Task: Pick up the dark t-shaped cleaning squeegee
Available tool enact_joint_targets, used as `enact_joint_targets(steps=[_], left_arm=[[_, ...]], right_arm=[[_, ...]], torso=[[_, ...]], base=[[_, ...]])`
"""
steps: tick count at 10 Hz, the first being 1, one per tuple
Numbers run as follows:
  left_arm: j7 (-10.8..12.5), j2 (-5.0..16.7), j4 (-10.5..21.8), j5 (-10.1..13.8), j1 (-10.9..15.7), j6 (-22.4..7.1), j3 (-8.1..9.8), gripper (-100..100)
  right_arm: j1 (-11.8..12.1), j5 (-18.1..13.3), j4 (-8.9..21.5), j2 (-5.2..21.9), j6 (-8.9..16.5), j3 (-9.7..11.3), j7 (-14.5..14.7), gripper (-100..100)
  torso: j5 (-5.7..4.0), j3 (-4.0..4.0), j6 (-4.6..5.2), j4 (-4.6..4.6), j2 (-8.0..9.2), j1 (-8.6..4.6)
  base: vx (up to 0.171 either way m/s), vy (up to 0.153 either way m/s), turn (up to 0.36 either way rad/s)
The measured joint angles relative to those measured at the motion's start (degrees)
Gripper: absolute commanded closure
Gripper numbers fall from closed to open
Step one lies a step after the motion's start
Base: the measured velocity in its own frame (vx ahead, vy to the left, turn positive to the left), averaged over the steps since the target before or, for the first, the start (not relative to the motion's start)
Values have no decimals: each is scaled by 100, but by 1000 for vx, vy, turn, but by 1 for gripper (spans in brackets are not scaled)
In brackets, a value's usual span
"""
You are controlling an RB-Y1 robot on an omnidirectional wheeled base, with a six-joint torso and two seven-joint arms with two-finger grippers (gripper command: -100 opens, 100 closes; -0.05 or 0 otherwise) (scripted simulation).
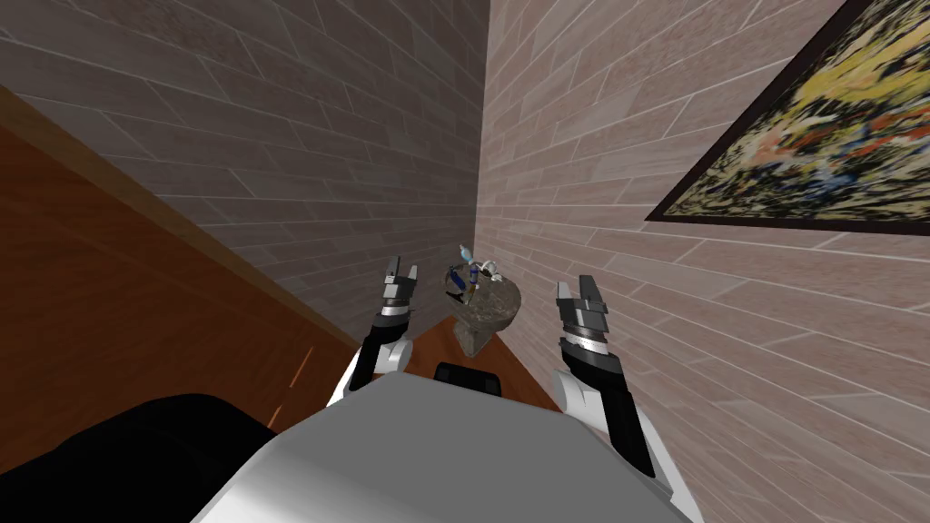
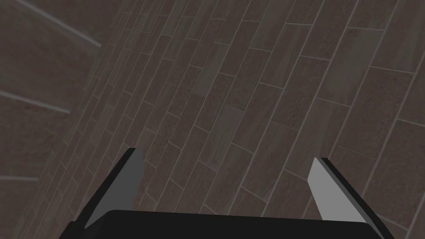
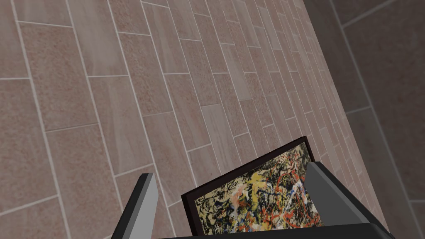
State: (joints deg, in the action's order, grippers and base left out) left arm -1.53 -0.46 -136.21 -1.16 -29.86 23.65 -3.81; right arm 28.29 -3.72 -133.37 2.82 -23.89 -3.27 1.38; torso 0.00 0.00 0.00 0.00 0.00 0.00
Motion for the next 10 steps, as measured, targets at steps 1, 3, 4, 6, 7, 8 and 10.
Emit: enact_joint_targets(steps=[1,3,4,6,7,8,10], left_arm=[[11,107,7,34,-42,-11,29,-100],[46,394,5,148,-215,-64,112,-100],[63,539,19,222,-330,-96,159,-100],[106,850,19,424,-613,-203,310,-100],[138,1013,85,550,-726,-241,415,-100],[157,1087,106,608,-853,-222,452,-100],[195,1331,24,826,-1241,-296,599,-100]], right_arm=[[0,0,0,0,0,0,0,0],[0,0,0,0,0,0,0,0],[0,0,0,0,0,1,0,0],[0,0,0,-1,0,1,0,0],[0,0,0,-1,0,1,0,0],[0,0,0,0,0,0,0,0],[0,0,0,-1,0,1,0,0]], torso=[[0,0,1,0,0,-3],[-3,-1,1,0,-1,-12],[-3,-1,1,0,-1,-15],[-6,-1,1,-1,-2,-25],[-7,-3,1,-1,-5,-29],[-5,-2,-1,-1,-3,-21],[-7,-1,1,0,-2,-30]], base=[[6,-26,-70],[9,-43,-93],[10,-57,-125],[18,-81,-142],[15,-53,-35],[11,-51,-90],[14,-95,-188]])
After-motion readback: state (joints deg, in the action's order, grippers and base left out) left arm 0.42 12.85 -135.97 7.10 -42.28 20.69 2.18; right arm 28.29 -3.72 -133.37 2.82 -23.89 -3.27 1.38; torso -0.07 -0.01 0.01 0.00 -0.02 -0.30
